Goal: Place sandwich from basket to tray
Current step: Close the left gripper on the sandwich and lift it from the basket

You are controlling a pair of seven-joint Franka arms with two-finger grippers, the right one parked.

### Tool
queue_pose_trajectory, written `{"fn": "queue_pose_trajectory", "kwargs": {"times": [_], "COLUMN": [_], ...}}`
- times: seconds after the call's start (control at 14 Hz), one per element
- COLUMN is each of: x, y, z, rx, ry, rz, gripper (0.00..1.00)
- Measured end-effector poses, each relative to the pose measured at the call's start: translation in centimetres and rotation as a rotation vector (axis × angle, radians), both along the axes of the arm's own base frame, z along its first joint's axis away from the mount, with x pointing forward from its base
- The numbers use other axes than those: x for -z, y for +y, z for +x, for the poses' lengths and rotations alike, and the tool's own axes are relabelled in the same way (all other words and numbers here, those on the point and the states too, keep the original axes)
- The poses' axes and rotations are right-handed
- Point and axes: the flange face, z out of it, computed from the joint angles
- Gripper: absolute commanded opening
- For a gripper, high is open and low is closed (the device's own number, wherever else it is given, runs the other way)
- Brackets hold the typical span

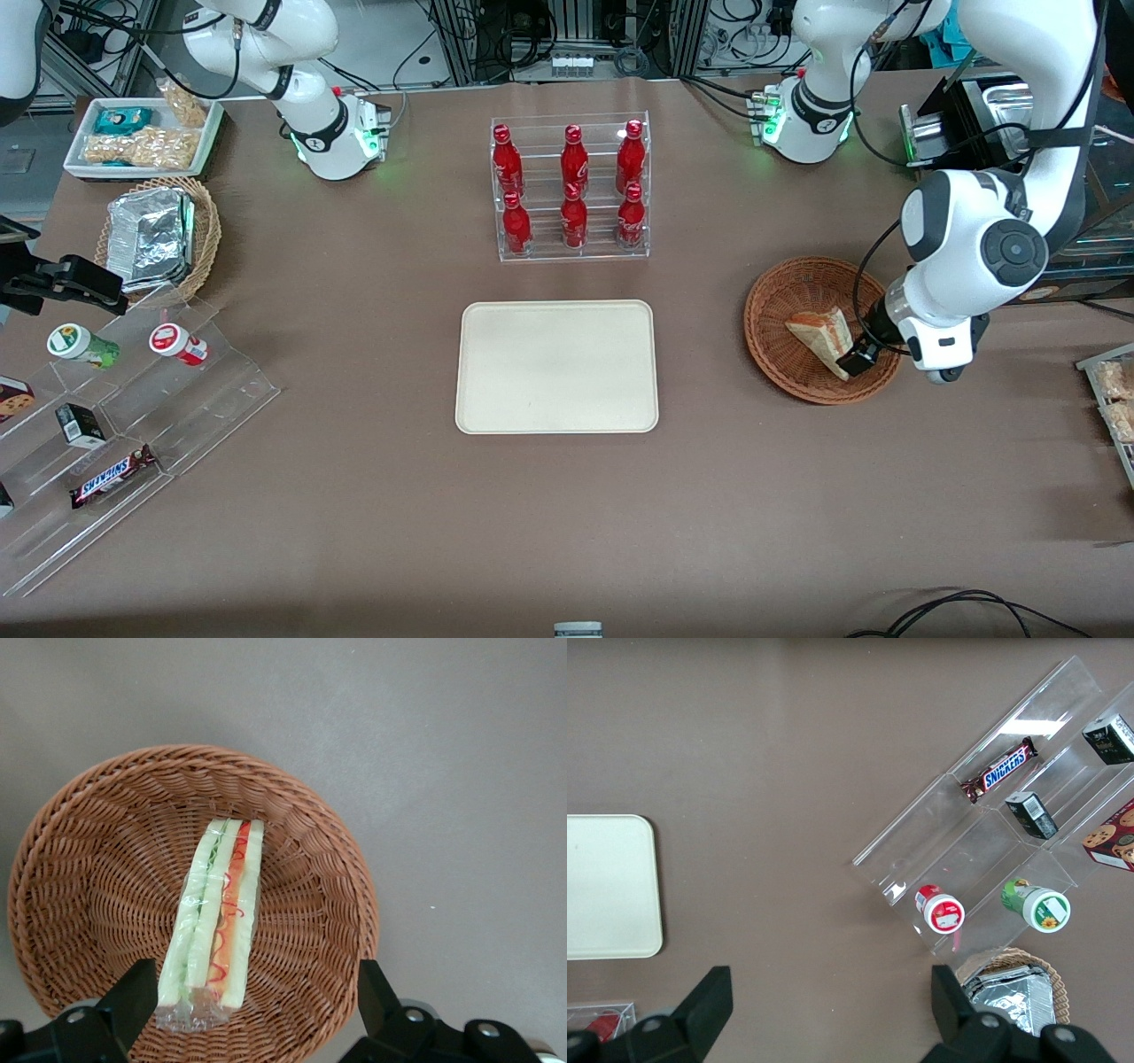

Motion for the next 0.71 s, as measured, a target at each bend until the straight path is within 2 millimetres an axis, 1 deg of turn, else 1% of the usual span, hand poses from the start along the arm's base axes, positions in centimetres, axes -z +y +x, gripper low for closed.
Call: {"fn": "queue_pose_trajectory", "kwargs": {"times": [0.21, 0.36, 0.71], "x": [2.4, 3.6, 4.8], "y": [0.0, 0.1, 0.0], "z": [-1.0, -1.5, -1.8], "rx": [-0.002, -0.002, -0.001], "ry": [0.037, 0.062, 0.086], "rz": [0.0, 0.0, -0.002], "gripper": [1.0, 1.0, 1.0]}}
